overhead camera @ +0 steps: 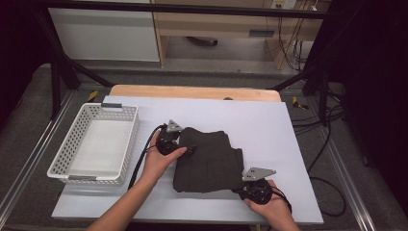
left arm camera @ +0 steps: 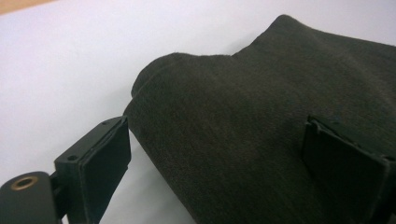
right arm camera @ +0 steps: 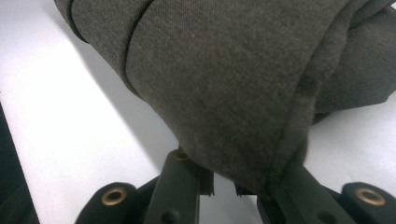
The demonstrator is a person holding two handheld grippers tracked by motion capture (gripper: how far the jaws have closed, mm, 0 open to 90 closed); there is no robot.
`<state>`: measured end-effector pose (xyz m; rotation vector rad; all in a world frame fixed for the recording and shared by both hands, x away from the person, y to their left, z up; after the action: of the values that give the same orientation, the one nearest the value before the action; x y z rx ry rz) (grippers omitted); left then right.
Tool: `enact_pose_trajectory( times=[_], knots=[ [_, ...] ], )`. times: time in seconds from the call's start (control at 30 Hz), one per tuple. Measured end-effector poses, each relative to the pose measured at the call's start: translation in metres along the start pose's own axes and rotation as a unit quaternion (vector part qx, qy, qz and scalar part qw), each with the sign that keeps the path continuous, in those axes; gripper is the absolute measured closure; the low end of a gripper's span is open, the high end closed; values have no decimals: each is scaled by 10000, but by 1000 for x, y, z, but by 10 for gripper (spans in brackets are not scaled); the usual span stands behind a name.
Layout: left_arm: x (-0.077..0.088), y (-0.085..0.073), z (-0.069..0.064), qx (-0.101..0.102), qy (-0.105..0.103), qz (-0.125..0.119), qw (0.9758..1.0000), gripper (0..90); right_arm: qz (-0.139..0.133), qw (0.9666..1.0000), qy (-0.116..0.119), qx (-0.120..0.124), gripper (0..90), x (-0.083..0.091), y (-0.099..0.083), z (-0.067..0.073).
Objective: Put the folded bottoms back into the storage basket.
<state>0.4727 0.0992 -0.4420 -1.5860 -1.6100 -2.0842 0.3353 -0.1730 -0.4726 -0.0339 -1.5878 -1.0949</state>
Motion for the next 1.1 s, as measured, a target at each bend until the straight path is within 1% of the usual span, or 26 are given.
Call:
enact_pose_trajectory(
  times=[0.03,0.1,0.13,0.17,0.23,0.3,0.43,0.57,0.63,0.67,0.7,0.73,0.77,0.83,0.87,0.97,1.03,1.07,1.1],
  knots=[
    [-2,-3,2,32,24,13,10000,77,2,10000,10,-5,816,0,0,0],
    [-3,-5,3,48,11,31,10000,77,11,10000,18,-19,816,0,0,0],
    [-5,-7,4,42,52,38,10000,77,10,10000,19,-17,816,0,0,0],
    [-6,-9,5,90,5,50,9999,77,10,10000,22,-16,816,0,0,0],
    [-8,-11,6,146,-20,37,9999,77,13,10000,25,-26,817,0,0,0],
    [-9,-13,6,158,-29,23,9999,76,15,10000,30,-31,816,0,0,0],
    [-13,-14,6,177,-83,80,9998,77,18,10000,26,-28,816,0,0,0],
    [-16,-14,8,318,-253,149,9991,78,13,10000,19,-9,817,0,0,0],
    [-18,-14,8,393,-369,216,9983,79,15,10000,21,-8,817,0,0,0],
    [-19,-13,9,413,-408,246,9980,81,17,10000,20,-10,817,0,0,0],
    [-20,-13,9,416,-496,258,9976,94,16,10000,19,-1,818,0,0,0],
    [-20,-13,9,444,-650,259,9966,128,17,10000,16,4,818,0,0,0],
    [-20,-13,8,444,-753,278,9958,172,15,10000,12,12,818,0,0,0],
    [-19,-13,8,450,-898,269,9946,255,8,10000,6,26,819,0,0,0],
    [-18,-13,8,412,-895,256,9948,285,0,10000,3,33,820,0,1,0],
    [-16,-12,6,396,-1003,301,9937,392,-61,10000,16,30,825,2,2,0],
    [-14,-10,4,341,-961,313,9943,476,-117,9999,22,33,829,4,3,0],
    [-12,-8,4,336,-911,342,9947,548,-140,9999,14,57,831,5,5,0],
    [-11,-7,3,298,-878,396,9949,583,-166,9998,14,57,832,6,6,1]
  ],
)
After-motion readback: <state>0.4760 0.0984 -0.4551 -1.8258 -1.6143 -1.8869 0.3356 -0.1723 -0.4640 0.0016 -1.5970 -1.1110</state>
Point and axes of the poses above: each handheld gripper's, and its own axes: x roughly backward along the jaws, y roughly out of its top, z roughly to its left, the point moved 3 cm from there along -x, roughly forward along the jaws, and after that the axes turned 9 degrees about z, right-handed, at the moved point
